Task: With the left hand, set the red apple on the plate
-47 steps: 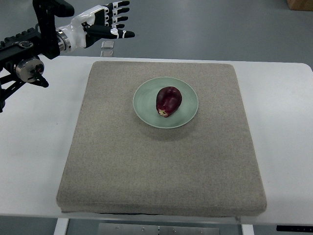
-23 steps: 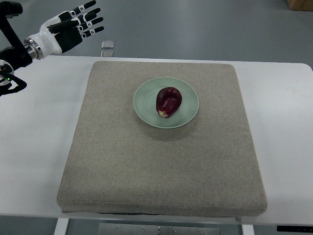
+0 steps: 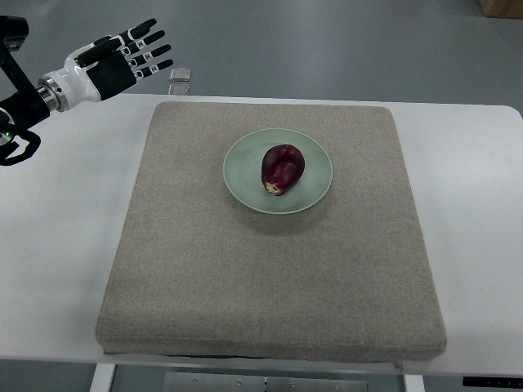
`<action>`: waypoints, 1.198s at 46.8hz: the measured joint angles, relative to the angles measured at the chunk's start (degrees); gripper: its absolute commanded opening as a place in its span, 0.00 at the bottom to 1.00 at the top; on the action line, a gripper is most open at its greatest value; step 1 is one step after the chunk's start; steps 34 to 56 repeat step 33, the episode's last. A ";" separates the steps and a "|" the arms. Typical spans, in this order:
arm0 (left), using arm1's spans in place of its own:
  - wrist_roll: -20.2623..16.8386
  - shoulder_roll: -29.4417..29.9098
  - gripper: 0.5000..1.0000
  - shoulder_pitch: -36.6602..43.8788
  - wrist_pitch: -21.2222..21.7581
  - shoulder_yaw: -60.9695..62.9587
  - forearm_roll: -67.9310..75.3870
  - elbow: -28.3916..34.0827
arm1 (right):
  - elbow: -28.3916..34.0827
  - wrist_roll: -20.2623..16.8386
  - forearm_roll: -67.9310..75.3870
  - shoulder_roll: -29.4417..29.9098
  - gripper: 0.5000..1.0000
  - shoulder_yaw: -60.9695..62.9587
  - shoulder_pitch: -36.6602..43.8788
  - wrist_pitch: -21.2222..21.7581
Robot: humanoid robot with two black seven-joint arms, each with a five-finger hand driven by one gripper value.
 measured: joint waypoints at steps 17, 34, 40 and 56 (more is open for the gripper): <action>-0.01 0.37 1.00 0.00 0.02 0.03 0.71 0.33 | 0.93 0.00 0.09 0.00 0.86 0.08 0.00 0.51; 0.08 0.68 0.99 0.00 -0.33 0.17 1.08 0.91 | 2.57 -0.34 0.14 0.00 0.86 0.10 -0.01 2.16; 0.08 0.68 0.99 0.00 -0.33 0.17 1.08 0.91 | 2.57 -0.34 0.14 0.00 0.86 0.10 -0.01 2.16; 0.08 0.68 0.99 0.00 -0.33 0.17 1.08 0.91 | 2.57 -0.34 0.14 0.00 0.86 0.10 -0.01 2.16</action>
